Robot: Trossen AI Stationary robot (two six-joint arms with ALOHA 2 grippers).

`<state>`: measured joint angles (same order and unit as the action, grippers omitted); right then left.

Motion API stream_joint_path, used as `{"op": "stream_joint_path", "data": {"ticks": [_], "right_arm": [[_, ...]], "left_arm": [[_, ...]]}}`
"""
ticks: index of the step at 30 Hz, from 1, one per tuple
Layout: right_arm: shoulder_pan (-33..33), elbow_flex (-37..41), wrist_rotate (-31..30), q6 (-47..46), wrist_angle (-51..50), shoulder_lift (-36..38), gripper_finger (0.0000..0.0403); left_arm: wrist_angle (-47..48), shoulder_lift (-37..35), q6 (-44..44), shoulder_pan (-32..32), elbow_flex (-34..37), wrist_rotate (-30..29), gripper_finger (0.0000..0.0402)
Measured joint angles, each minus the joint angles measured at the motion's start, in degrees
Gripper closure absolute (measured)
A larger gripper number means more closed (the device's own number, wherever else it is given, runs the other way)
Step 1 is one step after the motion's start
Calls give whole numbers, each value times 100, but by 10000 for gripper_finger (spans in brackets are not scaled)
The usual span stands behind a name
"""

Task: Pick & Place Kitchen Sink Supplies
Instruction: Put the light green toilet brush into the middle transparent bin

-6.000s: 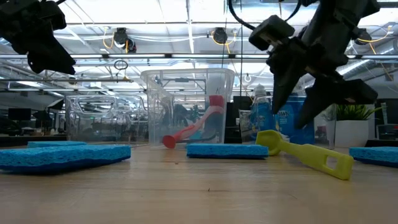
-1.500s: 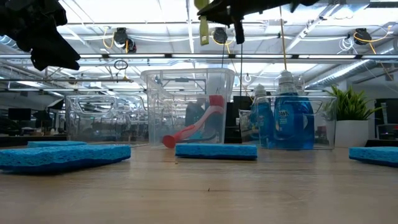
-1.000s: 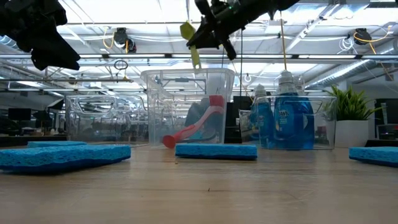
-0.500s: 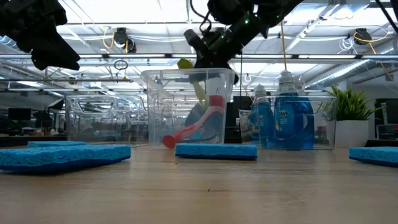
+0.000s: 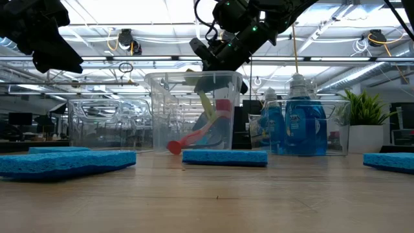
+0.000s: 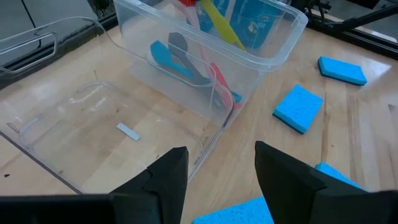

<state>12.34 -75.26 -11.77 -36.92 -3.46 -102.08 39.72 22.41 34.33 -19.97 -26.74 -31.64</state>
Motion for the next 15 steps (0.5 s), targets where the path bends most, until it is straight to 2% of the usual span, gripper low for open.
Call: {"op": "stream_joint_path", "data": {"ticks": [15], "right_arm": [[-2,2,115,-103,-156,-2,359]], "left_arm": [[-4,2,-86,0,0,0,215]]}}
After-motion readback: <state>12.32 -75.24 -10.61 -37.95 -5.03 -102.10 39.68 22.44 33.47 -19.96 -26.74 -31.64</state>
